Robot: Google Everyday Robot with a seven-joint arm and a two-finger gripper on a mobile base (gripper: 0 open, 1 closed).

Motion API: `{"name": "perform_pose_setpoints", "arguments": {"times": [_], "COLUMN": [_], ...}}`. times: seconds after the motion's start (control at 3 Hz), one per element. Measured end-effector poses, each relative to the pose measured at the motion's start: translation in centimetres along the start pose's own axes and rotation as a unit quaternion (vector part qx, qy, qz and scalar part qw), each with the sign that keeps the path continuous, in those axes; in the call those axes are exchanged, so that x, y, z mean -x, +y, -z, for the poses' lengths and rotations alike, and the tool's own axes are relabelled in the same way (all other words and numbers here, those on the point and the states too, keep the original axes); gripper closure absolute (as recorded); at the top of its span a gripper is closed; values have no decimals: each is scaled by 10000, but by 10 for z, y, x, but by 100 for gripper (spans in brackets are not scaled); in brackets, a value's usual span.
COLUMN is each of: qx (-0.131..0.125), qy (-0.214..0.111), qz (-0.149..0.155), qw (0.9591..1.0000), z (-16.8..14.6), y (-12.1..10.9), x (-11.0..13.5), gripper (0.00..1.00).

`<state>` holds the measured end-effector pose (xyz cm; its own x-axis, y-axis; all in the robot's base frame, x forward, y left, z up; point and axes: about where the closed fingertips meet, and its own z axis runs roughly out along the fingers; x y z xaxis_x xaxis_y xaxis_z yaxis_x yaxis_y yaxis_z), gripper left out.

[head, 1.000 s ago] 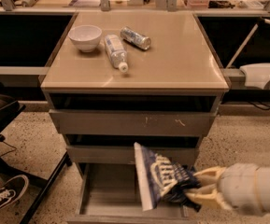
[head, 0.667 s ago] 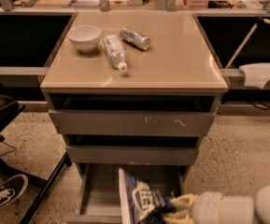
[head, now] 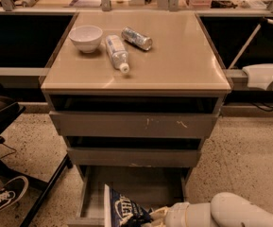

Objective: Place blue chip bag into bottom drawer

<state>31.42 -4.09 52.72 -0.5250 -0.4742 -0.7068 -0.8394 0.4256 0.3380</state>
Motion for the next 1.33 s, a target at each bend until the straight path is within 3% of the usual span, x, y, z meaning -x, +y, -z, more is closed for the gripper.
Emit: {"name": "perform_pose_setpoints", "arguments": {"times": [0.33, 0.67, 1.0, 1.33], "qx": [-410, -1078, -1700, -2069], "qy": [-187, -554, -708, -541], "qz": [-176, -286, -325, -501], "qw": [9988, 9922, 9824, 9756], "z": [2, -7, -16, -24], "y": [-37, -103, -155, -189], "x": [-9, -36, -65, -90], "gripper": [100, 100, 100, 100]}}
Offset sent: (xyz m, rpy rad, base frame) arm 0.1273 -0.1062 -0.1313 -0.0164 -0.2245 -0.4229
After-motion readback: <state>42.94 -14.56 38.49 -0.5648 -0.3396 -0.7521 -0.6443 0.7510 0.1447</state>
